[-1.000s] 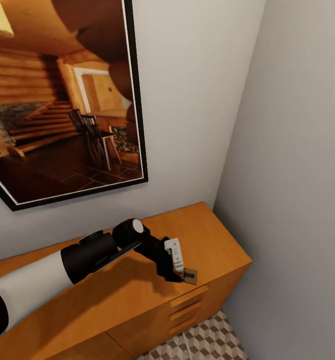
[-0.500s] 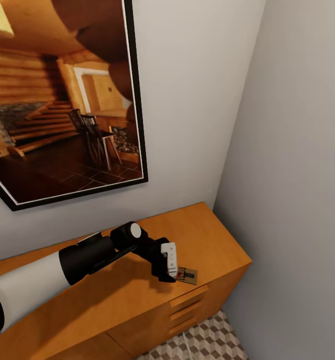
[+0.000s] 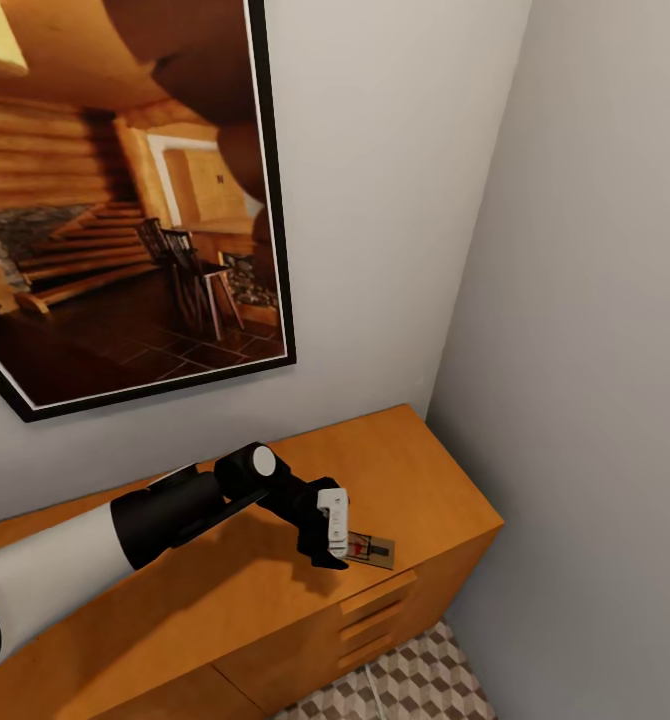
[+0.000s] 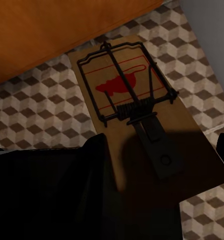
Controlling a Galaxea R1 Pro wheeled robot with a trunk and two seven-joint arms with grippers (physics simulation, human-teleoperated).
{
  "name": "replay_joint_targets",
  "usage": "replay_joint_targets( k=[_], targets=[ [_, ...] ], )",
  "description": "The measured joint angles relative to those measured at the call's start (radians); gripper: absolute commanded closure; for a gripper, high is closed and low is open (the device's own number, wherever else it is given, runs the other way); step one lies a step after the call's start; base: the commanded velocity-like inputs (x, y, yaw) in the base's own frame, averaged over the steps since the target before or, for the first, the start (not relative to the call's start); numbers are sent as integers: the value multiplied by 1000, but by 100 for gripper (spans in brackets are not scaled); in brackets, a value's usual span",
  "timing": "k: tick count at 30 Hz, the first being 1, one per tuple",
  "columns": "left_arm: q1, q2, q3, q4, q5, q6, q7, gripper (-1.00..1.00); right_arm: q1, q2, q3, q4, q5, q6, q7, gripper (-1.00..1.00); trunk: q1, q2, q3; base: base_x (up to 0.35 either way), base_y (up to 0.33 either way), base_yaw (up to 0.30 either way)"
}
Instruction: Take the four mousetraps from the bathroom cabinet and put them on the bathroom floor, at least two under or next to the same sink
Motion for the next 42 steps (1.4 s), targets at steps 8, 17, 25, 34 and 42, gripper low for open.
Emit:
replay_joint_targets(
  k=[8,17,25,34,42],
  targets=[
    [0,6,0,-6,0,-3,-1,-100,0,-2,0,0,0,0,0,100,0,0,0,0,0,0],
    [0,12,1,-12,0,-3,-2,-100,0,-4,0,0,0,0,0,100,0,0,-5,0,0,0],
    [0,33,3,-33,0,-3,-2,-100,0,-3,0,0,0,0,-1,100,0,0,-15,0,0,0],
    [0,58,5,-51,0,-5,-25,-100,0,-1,0,0,0,0,-1,100,0,0,-26,0,0,0],
    [0,61,6,-62,0,-6,-30,-100,0,1,0,0,0,0,-1,100,0,0,-36,0,0,0]
  ],
)
